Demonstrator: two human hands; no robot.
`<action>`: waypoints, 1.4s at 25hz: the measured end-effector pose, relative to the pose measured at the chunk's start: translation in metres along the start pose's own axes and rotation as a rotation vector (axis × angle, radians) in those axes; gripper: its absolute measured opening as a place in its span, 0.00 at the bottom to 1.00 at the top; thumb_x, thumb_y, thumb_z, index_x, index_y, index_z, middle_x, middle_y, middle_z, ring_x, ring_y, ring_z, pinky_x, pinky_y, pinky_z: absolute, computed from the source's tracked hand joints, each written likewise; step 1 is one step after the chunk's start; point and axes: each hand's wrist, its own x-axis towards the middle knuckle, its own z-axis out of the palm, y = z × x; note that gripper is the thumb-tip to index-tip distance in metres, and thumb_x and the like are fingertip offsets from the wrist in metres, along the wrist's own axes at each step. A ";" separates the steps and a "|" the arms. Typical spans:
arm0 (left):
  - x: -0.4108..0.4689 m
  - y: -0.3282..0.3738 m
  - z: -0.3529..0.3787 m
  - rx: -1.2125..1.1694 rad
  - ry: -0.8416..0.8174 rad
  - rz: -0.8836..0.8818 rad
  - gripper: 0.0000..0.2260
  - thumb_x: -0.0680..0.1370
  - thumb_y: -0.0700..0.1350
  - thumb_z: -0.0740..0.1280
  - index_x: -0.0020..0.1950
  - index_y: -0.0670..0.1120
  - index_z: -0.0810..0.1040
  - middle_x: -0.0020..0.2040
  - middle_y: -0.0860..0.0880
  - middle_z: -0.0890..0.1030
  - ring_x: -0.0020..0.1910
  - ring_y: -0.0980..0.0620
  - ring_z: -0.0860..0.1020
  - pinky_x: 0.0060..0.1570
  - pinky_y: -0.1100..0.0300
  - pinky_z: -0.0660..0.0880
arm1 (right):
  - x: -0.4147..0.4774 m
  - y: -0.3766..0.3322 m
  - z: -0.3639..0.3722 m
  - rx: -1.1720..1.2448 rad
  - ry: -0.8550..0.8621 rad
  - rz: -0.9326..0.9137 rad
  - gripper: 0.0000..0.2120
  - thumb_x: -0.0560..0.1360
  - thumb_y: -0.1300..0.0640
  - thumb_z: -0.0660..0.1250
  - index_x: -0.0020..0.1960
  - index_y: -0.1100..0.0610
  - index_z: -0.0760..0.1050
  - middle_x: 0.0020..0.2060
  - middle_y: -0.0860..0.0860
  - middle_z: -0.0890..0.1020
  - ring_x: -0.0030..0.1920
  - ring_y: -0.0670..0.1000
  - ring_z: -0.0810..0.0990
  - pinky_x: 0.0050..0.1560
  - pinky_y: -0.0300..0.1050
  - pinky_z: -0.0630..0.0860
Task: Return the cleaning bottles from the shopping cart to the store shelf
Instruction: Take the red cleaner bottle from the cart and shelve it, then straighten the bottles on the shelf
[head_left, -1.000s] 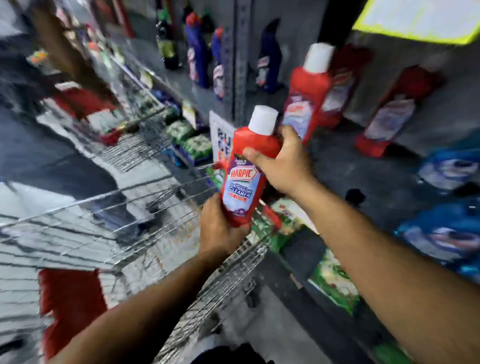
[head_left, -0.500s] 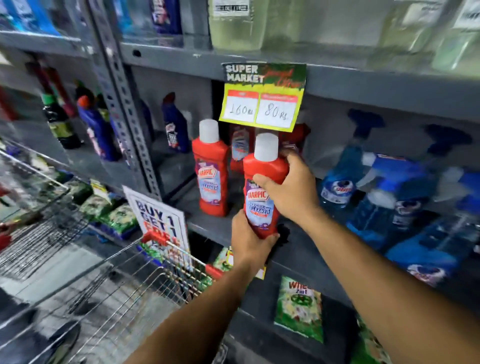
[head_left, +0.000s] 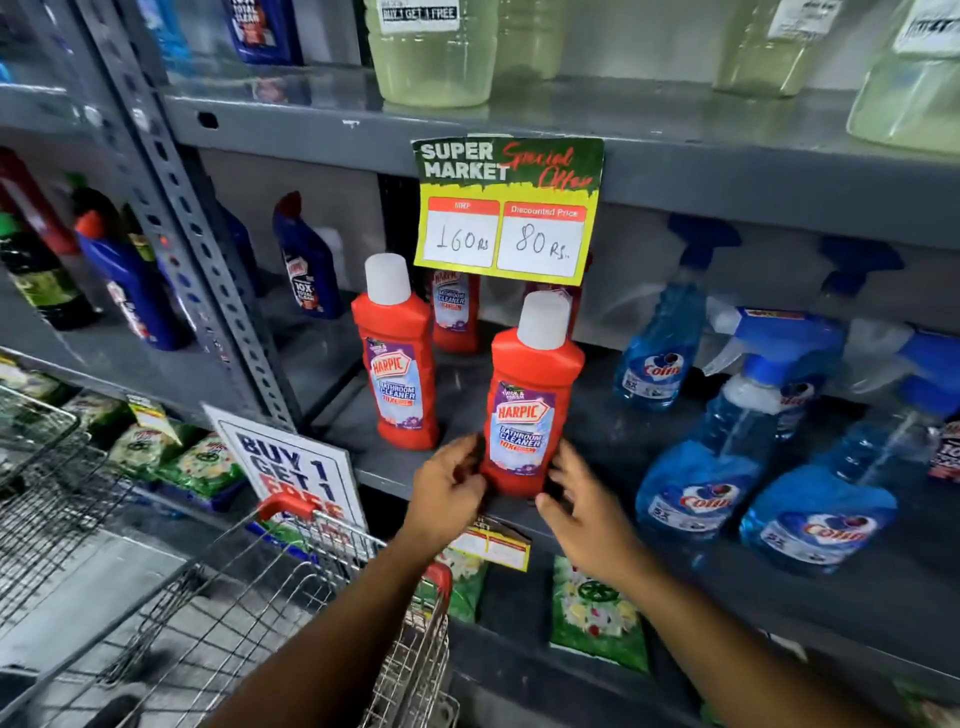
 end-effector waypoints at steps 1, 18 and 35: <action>0.001 0.000 -0.006 0.014 -0.039 -0.018 0.20 0.67 0.39 0.61 0.57 0.48 0.79 0.55 0.46 0.84 0.56 0.51 0.81 0.62 0.48 0.75 | -0.001 0.007 0.007 -0.067 0.012 -0.003 0.32 0.71 0.50 0.64 0.73 0.46 0.57 0.66 0.51 0.76 0.65 0.50 0.75 0.65 0.54 0.73; 0.015 -0.005 0.000 0.117 -0.022 0.071 0.15 0.76 0.42 0.67 0.62 0.47 0.77 0.60 0.47 0.81 0.59 0.56 0.78 0.61 0.64 0.71 | 0.023 0.017 0.013 -0.278 0.184 -0.016 0.21 0.75 0.53 0.64 0.67 0.50 0.66 0.58 0.53 0.83 0.55 0.55 0.82 0.55 0.54 0.79; -0.072 0.033 0.093 0.090 -0.028 0.355 0.21 0.78 0.45 0.59 0.71 0.45 0.65 0.73 0.47 0.66 0.74 0.54 0.62 0.72 0.66 0.57 | -0.108 0.044 -0.035 -0.149 0.661 0.028 0.24 0.72 0.60 0.65 0.66 0.57 0.64 0.62 0.57 0.68 0.63 0.54 0.68 0.66 0.38 0.61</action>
